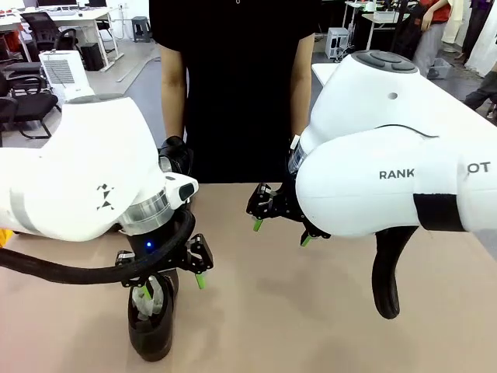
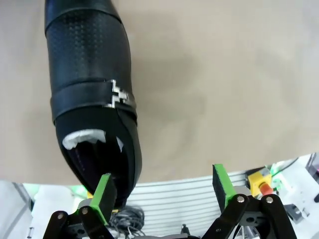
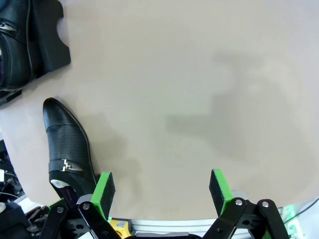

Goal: Organize the shoes by placing them on the stand.
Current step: Place the Shoe from the middle of the table onto the Shoes Stand.

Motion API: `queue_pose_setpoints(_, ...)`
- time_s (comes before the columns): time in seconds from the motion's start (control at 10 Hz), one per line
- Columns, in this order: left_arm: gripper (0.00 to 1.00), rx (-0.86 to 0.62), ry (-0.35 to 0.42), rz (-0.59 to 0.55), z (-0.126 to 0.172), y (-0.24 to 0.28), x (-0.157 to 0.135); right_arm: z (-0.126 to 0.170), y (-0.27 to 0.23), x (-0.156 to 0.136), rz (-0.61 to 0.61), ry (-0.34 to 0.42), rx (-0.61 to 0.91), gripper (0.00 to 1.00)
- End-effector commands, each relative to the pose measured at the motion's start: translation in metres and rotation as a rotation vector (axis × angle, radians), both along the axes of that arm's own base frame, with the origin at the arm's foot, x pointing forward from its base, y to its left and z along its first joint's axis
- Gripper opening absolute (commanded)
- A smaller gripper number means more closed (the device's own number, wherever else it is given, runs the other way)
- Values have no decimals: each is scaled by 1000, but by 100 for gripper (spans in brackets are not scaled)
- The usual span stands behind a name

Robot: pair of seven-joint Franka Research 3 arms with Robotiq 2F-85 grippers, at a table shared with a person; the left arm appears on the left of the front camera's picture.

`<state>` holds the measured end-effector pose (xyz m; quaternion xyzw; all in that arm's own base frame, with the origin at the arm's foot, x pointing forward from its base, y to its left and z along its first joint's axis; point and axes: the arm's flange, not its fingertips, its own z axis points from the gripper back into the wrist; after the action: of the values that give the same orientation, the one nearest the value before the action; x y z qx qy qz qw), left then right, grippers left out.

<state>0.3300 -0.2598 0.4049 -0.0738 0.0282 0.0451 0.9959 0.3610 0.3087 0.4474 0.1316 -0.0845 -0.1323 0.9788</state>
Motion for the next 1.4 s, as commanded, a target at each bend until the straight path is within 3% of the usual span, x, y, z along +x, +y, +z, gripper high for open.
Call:
queue_pose_setpoints(0.0, 100, 24, -55, 17, -10, -5, -1, 2, -2, 2, 19, 9, 9, 100)
queue_pose_setpoints(0.2, 100, 17, -98, 9, -25, -4, -2, 2, -2, 2, 19, 9, 9, 100)
queue_pose_setpoints(0.7, 100, 40, -112, -42, -59, -2, 0, 2, -2, 2, 19, 9, 9, 100)
queue_pose_setpoints(0.8, 95, 48, -134, -57, -60, -2, 0, 2, -2, 2, 19, 9, 9, 100)
queue_pose_setpoints(1.3, 2, 106, -109, -70, -63, -2, -1, 2, -2, 2, 19, 9, 9, 100)
